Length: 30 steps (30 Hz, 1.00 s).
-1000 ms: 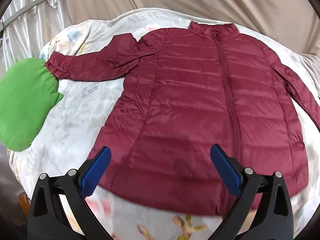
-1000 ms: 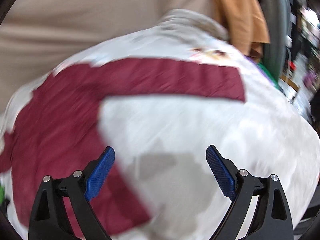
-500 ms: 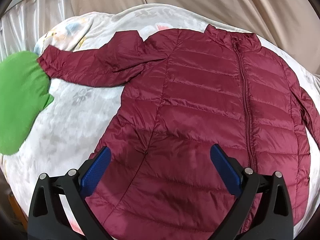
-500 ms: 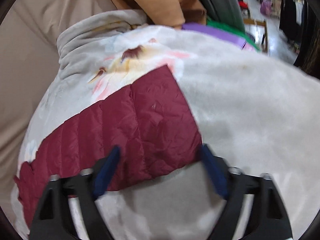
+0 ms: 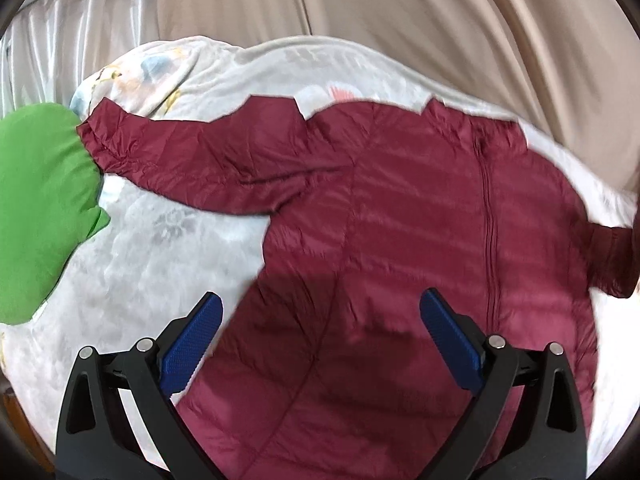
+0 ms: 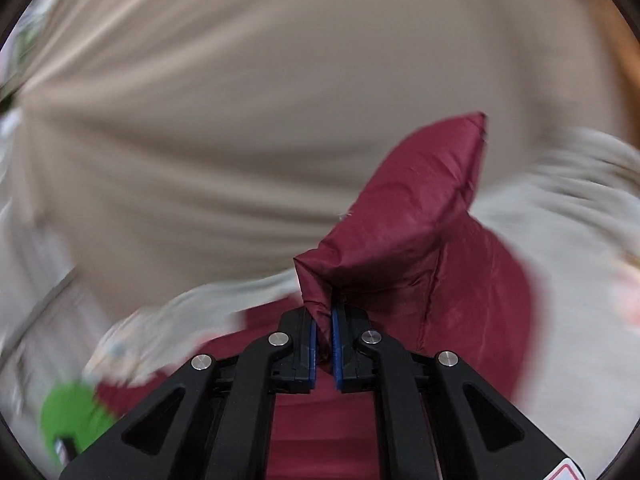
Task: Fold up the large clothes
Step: 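Grasp the jacket hem with the right tool while the left tool grasps the hem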
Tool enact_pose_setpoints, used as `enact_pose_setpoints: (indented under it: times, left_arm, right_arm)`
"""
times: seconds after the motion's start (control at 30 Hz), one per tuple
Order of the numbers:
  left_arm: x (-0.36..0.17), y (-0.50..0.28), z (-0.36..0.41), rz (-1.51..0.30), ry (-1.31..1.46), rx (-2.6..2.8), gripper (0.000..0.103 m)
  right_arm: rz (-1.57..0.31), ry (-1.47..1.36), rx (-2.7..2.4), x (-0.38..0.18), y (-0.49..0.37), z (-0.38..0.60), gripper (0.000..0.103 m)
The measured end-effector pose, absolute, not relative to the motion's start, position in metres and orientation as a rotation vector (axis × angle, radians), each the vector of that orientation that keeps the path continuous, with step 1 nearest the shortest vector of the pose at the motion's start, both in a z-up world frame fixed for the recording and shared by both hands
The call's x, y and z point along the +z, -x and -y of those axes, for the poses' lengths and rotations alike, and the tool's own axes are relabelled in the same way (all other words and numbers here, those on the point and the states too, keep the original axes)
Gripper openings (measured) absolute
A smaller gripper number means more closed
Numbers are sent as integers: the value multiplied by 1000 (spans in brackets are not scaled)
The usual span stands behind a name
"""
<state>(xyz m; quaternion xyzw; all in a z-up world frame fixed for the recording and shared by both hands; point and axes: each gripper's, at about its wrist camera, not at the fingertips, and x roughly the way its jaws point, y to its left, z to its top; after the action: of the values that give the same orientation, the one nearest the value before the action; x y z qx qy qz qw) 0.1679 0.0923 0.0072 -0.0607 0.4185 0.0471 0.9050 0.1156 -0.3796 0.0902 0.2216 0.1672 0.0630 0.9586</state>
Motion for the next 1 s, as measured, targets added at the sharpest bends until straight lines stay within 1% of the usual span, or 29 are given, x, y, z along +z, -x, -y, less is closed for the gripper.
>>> enact_pose_setpoints:
  times: [0.07, 0.1, 0.13, 0.17, 0.2, 0.23, 0.3, 0.37, 0.4, 0.43, 0.5, 0.6, 0.67, 0.7, 0.73, 0.77, 0.8, 0.83, 0.87, 0.9, 0.97, 1.0]
  left_arm:
    - [13, -176, -104, -847, 172, 76, 97]
    - [14, -181, -110, -842, 198, 64, 97]
    - [14, -186, -115, -840, 219, 52, 97]
    - [13, -194, -121, -844, 249, 32, 97]
    - [11, -200, -124, -849, 271, 17, 97]
    - [7, -207, -127, -858, 292, 0, 97]
    - [-7, -224, -132, -901, 341, -26, 97]
    - [-24, -242, -131, -949, 394, -57, 97]
    - [-31, -249, -128, -964, 421, -73, 97]
    - [-37, -253, -125, -973, 441, -93, 97]
    - [-50, -264, -112, -1002, 463, -125, 97]
    - [-72, -277, -89, -1059, 494, -160, 96]
    - [-81, -285, -76, -1069, 502, -165, 87]
    - [-83, -286, -72, -1065, 497, -168, 78]
    - [-83, -289, -68, -1057, 491, -172, 60]
    - [-82, -293, -64, -1045, 484, -192, 51]
    - [-81, -296, -63, -1035, 491, -217, 29]
    - [-81, -299, -62, -1031, 505, -242, 10]
    - [-78, -304, -63, -1021, 525, -262, 5]
    - [-73, -307, -65, -998, 529, -259, 4]
    - [-57, -312, -69, -935, 498, -240, 3]
    - [-45, -315, -71, -888, 477, -233, 3]
  right_arm:
    - [-392, -379, 282, 84, -148, 303, 8]
    - [-438, -339, 334, 73, -162, 268, 12]
    - [-470, -315, 358, 63, -170, 248, 13]
    - [-530, -275, 386, 43, -183, 216, 18]
    - [-587, -244, 402, 19, -193, 192, 26]
    - [-650, -205, 409, -6, -197, 166, 28]
    - [-711, -160, 387, -38, -192, 146, 28]
    - [-758, -197, 384, -61, -179, 148, 34]
    - [-765, -230, 376, -65, -173, 157, 43]
    - [-765, -265, 358, -68, -168, 167, 50]
    - [-734, -349, 296, -70, -143, 205, 55]
    - [-720, -439, 162, -74, -114, 267, 55]
    - [-722, -514, 60, -77, -110, 314, 56]
    - [-723, -546, 25, -79, -109, 332, 56]
    - [-720, -592, -13, -82, -110, 353, 56]
    - [-715, -628, -36, -87, -109, 369, 56]
    - [-707, -675, -66, -90, -111, 386, 56]
    - [-703, -705, -83, -95, -112, 397, 56]
    - [-703, -742, -111, -99, -116, 409, 56]
    - [-704, -756, -129, -103, -121, 415, 53]
    - [-707, -773, -138, -106, -134, 419, 19]
    - [-704, -775, -130, -103, -139, 421, 5]
